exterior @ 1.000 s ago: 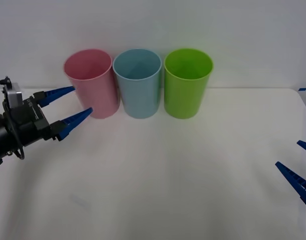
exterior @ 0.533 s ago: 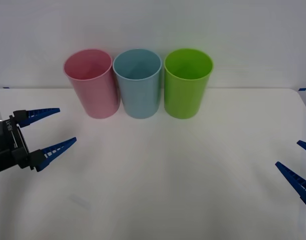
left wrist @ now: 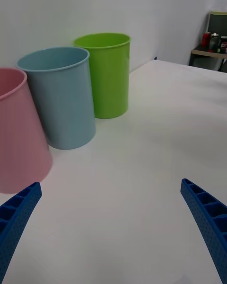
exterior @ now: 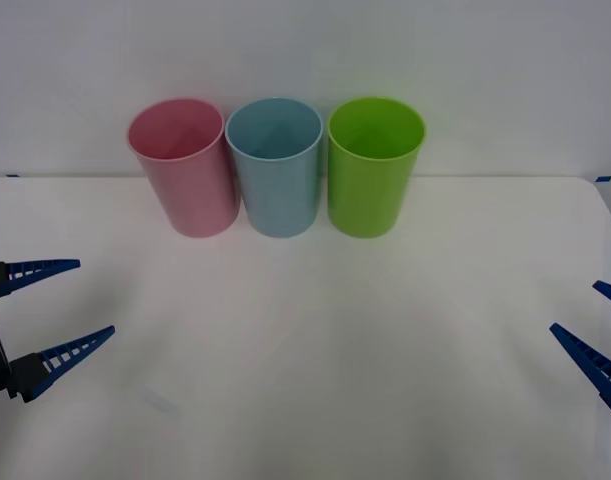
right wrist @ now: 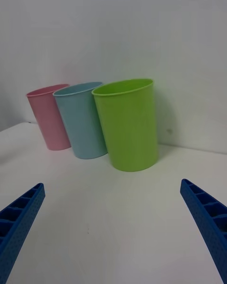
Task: Grasp the object on the table and drop it into the matching bin: aluminum can to the light blue bin, PET bottle to the pink bin.
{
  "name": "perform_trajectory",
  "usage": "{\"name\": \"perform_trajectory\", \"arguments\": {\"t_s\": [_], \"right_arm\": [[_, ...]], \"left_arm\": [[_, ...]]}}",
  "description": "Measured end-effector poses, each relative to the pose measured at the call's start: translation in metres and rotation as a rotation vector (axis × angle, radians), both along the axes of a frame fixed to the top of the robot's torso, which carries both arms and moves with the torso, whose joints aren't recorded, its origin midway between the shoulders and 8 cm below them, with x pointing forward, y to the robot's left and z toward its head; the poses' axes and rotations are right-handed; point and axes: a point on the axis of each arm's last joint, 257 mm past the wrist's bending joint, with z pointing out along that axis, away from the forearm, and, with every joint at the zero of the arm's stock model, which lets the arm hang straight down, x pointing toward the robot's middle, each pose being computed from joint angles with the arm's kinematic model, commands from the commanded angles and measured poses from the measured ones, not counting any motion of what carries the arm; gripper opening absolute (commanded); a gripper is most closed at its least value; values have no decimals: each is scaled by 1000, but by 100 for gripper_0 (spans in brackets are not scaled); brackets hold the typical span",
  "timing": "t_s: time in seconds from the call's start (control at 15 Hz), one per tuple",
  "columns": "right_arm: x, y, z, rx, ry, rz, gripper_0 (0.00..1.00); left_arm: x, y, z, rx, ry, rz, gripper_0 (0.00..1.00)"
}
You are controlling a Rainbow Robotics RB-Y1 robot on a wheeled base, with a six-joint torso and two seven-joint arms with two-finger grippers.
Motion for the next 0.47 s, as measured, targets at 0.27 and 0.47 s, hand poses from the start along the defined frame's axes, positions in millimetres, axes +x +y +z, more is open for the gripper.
{"name": "perform_trajectory", "arguments": {"t_s": [0.27,0.47], "right_arm": [[0,0,0,0,0,0,100],[0,0,0,0,0,0,100]], "left_arm": [[-14,8,-17,-11,51,30,100],[-16,8,-20,-14,63,34,100]]}}
